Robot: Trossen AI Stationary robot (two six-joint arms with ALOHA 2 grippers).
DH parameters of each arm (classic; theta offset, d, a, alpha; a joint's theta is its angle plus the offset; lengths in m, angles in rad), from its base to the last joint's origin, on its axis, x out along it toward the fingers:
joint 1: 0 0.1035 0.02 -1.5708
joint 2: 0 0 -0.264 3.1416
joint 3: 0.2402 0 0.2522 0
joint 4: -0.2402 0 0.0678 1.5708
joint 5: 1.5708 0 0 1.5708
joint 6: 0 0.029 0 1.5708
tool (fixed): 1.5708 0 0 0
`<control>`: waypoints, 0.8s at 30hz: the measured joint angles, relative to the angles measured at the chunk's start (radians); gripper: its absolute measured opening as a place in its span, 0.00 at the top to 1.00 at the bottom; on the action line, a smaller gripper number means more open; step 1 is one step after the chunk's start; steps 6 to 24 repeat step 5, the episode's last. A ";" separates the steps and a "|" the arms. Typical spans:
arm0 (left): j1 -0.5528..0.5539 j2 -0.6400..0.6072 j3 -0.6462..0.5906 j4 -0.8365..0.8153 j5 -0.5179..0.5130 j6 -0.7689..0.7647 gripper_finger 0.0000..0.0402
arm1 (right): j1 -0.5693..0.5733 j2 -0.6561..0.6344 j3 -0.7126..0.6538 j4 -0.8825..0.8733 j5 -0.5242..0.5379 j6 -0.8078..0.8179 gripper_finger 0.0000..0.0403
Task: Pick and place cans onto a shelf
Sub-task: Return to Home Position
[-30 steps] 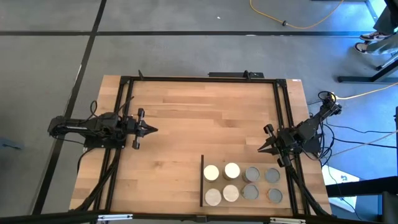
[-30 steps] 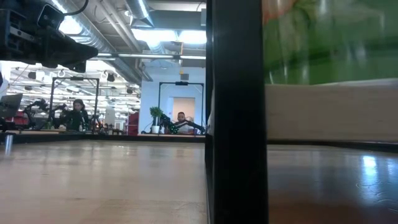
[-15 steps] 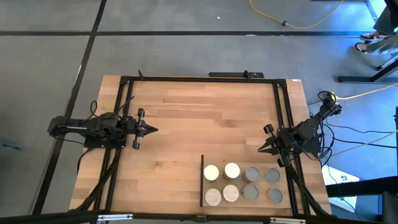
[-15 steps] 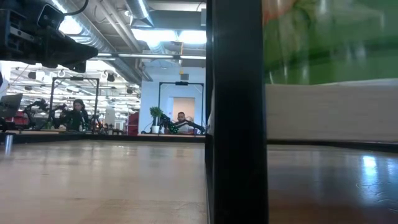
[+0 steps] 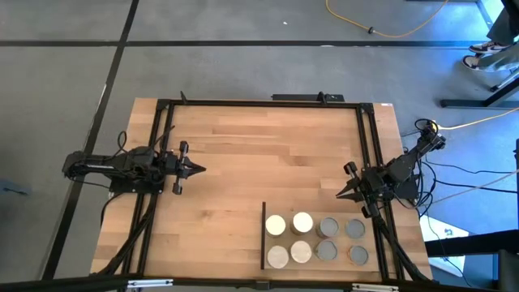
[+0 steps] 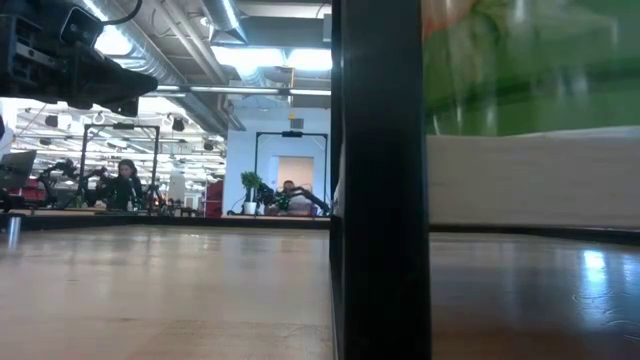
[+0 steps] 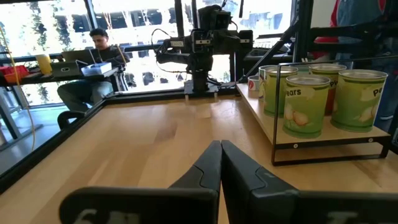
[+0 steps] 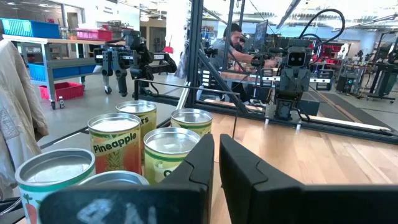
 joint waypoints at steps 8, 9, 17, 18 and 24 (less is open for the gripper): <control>0.000 0.000 0.000 0.000 0.000 0.000 1.00 | 0.000 0.000 0.000 0.000 0.000 0.000 0.93; 0.000 0.000 0.000 0.000 0.000 0.000 1.00 | 0.000 0.000 0.000 0.000 0.000 0.000 0.93; 0.000 0.000 0.000 0.000 0.000 0.000 1.00 | 0.000 0.000 0.000 0.000 0.000 0.000 0.93; 0.000 0.000 0.000 0.000 0.000 0.000 1.00 | 0.000 0.000 0.000 0.000 0.000 0.000 0.93; 0.000 0.000 0.000 0.000 0.000 0.000 1.00 | 0.000 0.000 0.000 0.000 0.000 0.000 0.93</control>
